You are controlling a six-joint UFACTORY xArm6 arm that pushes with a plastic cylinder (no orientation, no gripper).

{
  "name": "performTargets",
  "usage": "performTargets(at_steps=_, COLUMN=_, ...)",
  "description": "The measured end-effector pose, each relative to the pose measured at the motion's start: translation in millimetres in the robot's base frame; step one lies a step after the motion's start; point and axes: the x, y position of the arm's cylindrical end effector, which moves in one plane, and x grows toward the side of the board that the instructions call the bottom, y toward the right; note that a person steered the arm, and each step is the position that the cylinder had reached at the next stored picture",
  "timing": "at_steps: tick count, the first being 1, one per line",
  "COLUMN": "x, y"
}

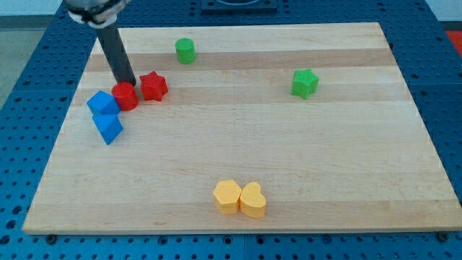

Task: Move your arm to the right side of the green circle

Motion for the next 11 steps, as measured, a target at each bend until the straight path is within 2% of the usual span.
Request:
performTargets(at_steps=1, x=-8, y=2)
performTargets(at_steps=3, x=-51, y=24)
performTargets(at_steps=5, x=11, y=118)
performTargets(at_steps=6, x=3, y=149)
performTargets(at_steps=7, x=-44, y=142)
performTargets(at_steps=9, x=-56, y=140)
performTargets(at_steps=11, x=-89, y=137)
